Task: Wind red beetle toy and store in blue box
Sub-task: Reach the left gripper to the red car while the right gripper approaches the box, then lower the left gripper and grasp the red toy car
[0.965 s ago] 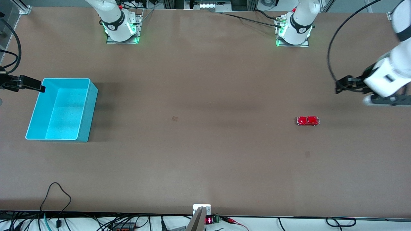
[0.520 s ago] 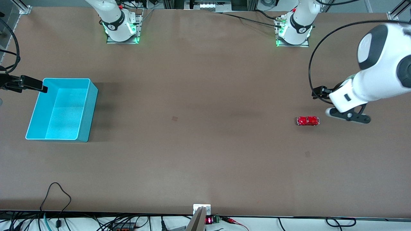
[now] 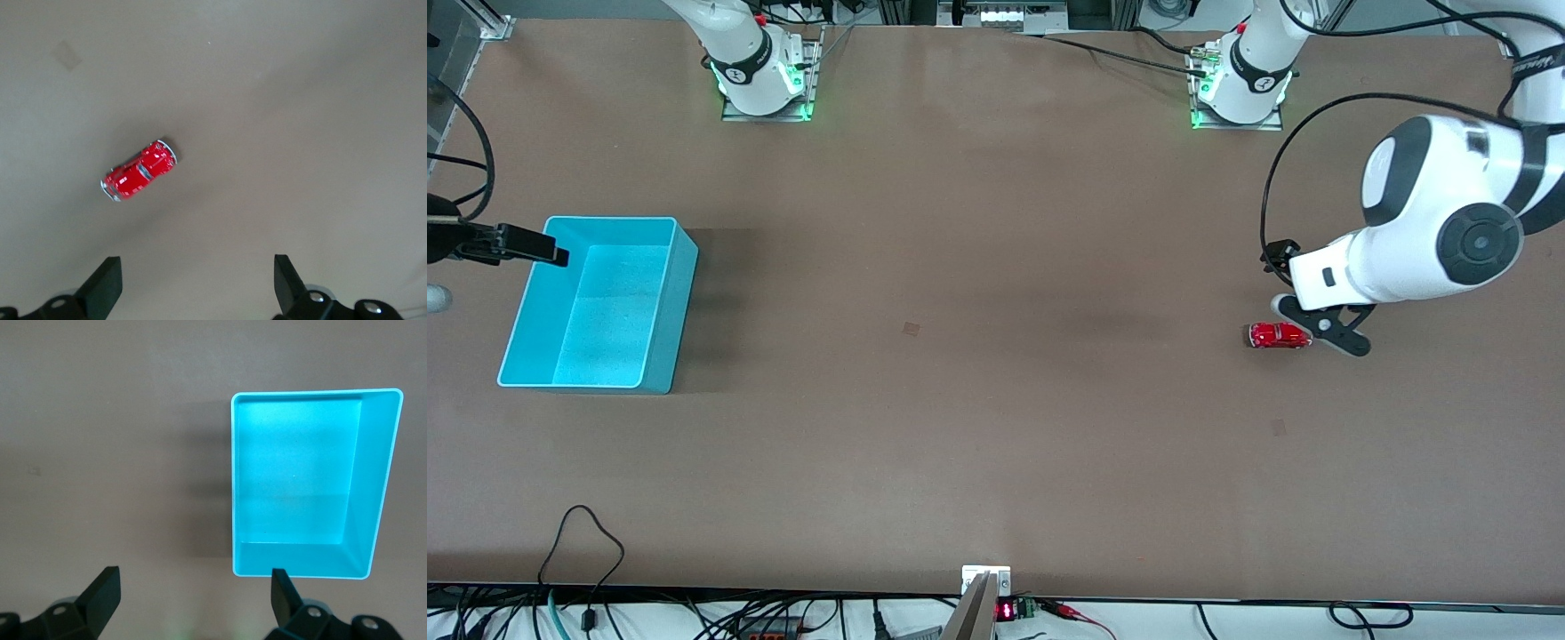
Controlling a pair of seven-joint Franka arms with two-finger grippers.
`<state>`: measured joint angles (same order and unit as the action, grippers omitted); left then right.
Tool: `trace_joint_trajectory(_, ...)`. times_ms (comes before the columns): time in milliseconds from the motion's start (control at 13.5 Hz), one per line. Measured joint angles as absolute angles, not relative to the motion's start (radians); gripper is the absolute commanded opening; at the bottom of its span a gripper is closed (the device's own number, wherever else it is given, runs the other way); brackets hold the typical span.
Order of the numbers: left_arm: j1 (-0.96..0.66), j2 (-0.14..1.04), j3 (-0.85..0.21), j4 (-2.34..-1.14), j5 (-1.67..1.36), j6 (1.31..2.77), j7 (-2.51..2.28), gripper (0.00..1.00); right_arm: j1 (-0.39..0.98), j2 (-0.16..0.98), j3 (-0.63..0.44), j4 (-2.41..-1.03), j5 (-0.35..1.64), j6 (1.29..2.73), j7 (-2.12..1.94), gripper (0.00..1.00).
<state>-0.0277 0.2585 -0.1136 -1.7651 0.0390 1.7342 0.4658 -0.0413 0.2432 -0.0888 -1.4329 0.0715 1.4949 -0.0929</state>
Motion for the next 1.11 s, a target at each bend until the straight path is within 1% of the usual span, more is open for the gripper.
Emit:
trace_joint_trajectory(297, -0.009, 0.267, -0.113, -1.871, 0.108, 1.889, 0.746, 1.0, -0.042, 0.259, -0.089, -1.433, 0.071, 1.498, -0.093, 1.0)
trace_joint_trajectory(520, 0.0, 0.303, -0.113, -1.915, 0.149, 1.984, 0.994, 1.0, -0.042, 0.272, -0.089, -1.433, 0.071, 1.498, -0.093, 1.0)
trace_joint_trajectory(743, 0.035, 0.353, -0.112, -1.964, 0.162, 2.146, 1.226, 1.0, -0.041, 0.298, -0.088, -1.434, 0.071, 1.496, -0.093, 1.0)
trace_joint_trajectory(1114, 0.086, 0.375, -0.112, -2.098, 0.162, 2.368, 1.351, 1.0, -0.026, 0.334, -0.08, -1.441, 0.071, 1.472, -0.095, 1.0)
